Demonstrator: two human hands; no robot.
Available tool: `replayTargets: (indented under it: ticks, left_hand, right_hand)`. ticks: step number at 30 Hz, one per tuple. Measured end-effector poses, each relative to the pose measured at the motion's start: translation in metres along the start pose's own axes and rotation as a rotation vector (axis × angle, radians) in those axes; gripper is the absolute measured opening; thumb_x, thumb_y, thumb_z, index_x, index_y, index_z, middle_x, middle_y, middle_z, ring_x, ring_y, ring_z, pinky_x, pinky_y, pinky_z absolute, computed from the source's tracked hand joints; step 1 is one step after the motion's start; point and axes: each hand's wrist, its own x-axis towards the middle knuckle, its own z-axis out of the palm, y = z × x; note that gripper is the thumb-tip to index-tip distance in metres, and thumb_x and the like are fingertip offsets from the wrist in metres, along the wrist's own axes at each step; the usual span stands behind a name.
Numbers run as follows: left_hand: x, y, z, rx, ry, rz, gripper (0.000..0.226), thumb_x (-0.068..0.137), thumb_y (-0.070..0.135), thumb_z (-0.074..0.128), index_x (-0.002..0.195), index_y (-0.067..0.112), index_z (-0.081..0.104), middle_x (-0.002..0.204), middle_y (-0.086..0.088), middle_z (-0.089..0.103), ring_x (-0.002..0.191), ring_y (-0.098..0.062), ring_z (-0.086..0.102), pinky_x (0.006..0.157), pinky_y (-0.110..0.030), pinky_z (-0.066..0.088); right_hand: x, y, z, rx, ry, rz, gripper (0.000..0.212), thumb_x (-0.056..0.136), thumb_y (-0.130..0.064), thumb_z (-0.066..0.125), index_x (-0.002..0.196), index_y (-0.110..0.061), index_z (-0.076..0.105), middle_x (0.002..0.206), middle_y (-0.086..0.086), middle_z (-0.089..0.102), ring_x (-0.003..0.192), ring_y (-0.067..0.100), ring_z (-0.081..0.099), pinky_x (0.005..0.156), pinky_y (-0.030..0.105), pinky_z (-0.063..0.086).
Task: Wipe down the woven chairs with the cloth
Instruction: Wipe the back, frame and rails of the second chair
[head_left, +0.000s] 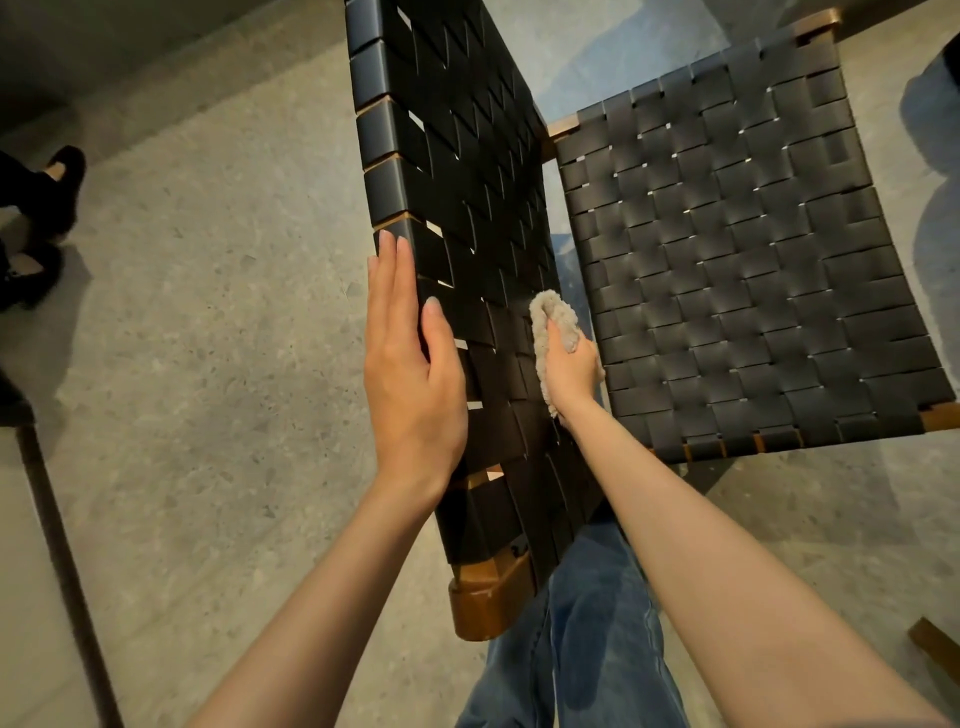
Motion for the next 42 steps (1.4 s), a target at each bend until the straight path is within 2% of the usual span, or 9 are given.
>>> replayTargets:
  ticks: [5, 11, 15, 19, 23, 27, 32, 38, 42]
  left_hand:
    - [-0.001, 0.001, 0.000, 0.002, -0.003, -0.001, 0.048, 0.102, 0.015, 0.036, 0.149, 0.015, 0.025, 0.157, 0.005, 0.020, 0.144, -0.003, 0.013, 0.117, -0.021, 0.013]
    - [-0.001, 0.005, -0.002, 0.019, -0.012, -0.003, 0.048, 0.102, 0.013, 0.035, 0.149, 0.014, 0.024, 0.157, 0.003, 0.019, 0.145, -0.006, 0.011, 0.117, -0.018, 0.011]
    - [-0.002, 0.008, -0.003, 0.030, -0.012, 0.001, 0.048, 0.102, 0.013, 0.035, 0.148, 0.013, 0.025, 0.157, 0.002, 0.020, 0.145, -0.008, 0.012, 0.117, -0.020, 0.011]
    - [-0.002, 0.008, -0.003, 0.050, -0.012, -0.006, 0.048, 0.102, 0.015, 0.035, 0.149, 0.014, 0.024, 0.157, 0.004, 0.020, 0.145, -0.006, 0.012, 0.117, -0.018, 0.010]
    - [-0.002, 0.006, -0.003, 0.030, -0.022, -0.016, 0.049, 0.102, 0.016, 0.035, 0.149, 0.015, 0.023, 0.157, 0.006, 0.018, 0.144, -0.004, 0.011, 0.116, -0.015, 0.008]
    - [-0.002, 0.006, -0.003, 0.013, -0.018, -0.010, 0.048, 0.102, 0.016, 0.035, 0.149, 0.016, 0.023, 0.157, 0.006, 0.018, 0.144, -0.004, 0.011, 0.115, -0.014, 0.008]
    - [-0.002, 0.006, -0.003, 0.013, -0.019, -0.011, 0.048, 0.103, 0.016, 0.034, 0.149, 0.016, 0.022, 0.157, 0.005, 0.018, 0.145, -0.005, 0.010, 0.113, -0.011, 0.006]
    - [-0.002, 0.013, -0.007, -0.050, -0.025, -0.059, 0.044, 0.103, 0.016, 0.031, 0.147, 0.015, 0.028, 0.156, 0.003, 0.023, 0.144, -0.006, 0.016, 0.117, -0.021, 0.014]
    - [0.008, 0.014, -0.017, -0.147, -0.018, -0.117, 0.041, 0.101, 0.007, 0.032, 0.141, 0.014, 0.041, 0.149, 0.000, 0.037, 0.138, -0.007, 0.030, 0.114, -0.019, 0.023]
  right_hand:
    - [-0.017, 0.004, -0.008, -0.024, -0.008, 0.105, 0.040, 0.096, -0.051, 0.041, 0.115, -0.021, 0.059, 0.127, 0.009, 0.054, 0.120, 0.032, 0.047, 0.100, 0.043, 0.042]
    - [-0.117, -0.045, -0.024, 0.221, -0.176, -0.203, 0.015, 0.087, -0.053, 0.056, 0.098, -0.045, 0.049, 0.112, -0.008, 0.056, 0.096, 0.002, 0.057, 0.071, 0.018, 0.047]
    - [-0.154, -0.051, -0.028, 0.204, -0.160, -0.351, 0.013, 0.087, -0.051, 0.054, 0.097, -0.049, 0.045, 0.118, -0.006, 0.054, 0.108, 0.014, 0.054, 0.084, 0.035, 0.052]
    - [-0.147, -0.023, -0.033, 0.172, -0.099, -0.336, 0.008, 0.087, -0.053, 0.053, 0.092, -0.050, 0.047, 0.111, -0.009, 0.055, 0.105, 0.011, 0.054, 0.079, 0.026, 0.049]
    - [-0.107, 0.023, -0.040, 0.107, -0.055, -0.123, 0.025, 0.092, -0.046, 0.053, 0.107, -0.028, 0.057, 0.114, 0.002, 0.058, 0.107, 0.018, 0.055, 0.080, 0.026, 0.046]
    - [-0.078, 0.047, -0.046, 0.075, -0.011, 0.120, 0.039, 0.097, -0.037, 0.048, 0.117, -0.005, 0.057, 0.124, 0.016, 0.055, 0.114, 0.031, 0.052, 0.097, 0.048, 0.045]
    - [-0.111, 0.028, -0.043, 0.169, -0.057, 0.057, 0.029, 0.089, -0.047, 0.058, 0.110, -0.027, 0.054, 0.122, 0.006, 0.058, 0.106, 0.018, 0.057, 0.081, 0.029, 0.050]
    - [-0.164, -0.032, -0.041, 0.158, -0.226, -0.119, 0.023, 0.069, -0.077, 0.053, 0.088, -0.074, 0.040, 0.121, -0.012, 0.041, 0.113, 0.014, 0.038, 0.087, 0.036, 0.041]
    - [-0.160, -0.068, -0.026, 0.093, -0.213, -0.254, 0.051, 0.077, -0.070, 0.049, 0.121, -0.045, 0.044, 0.122, -0.016, 0.032, 0.112, 0.010, 0.029, 0.093, 0.039, 0.039]
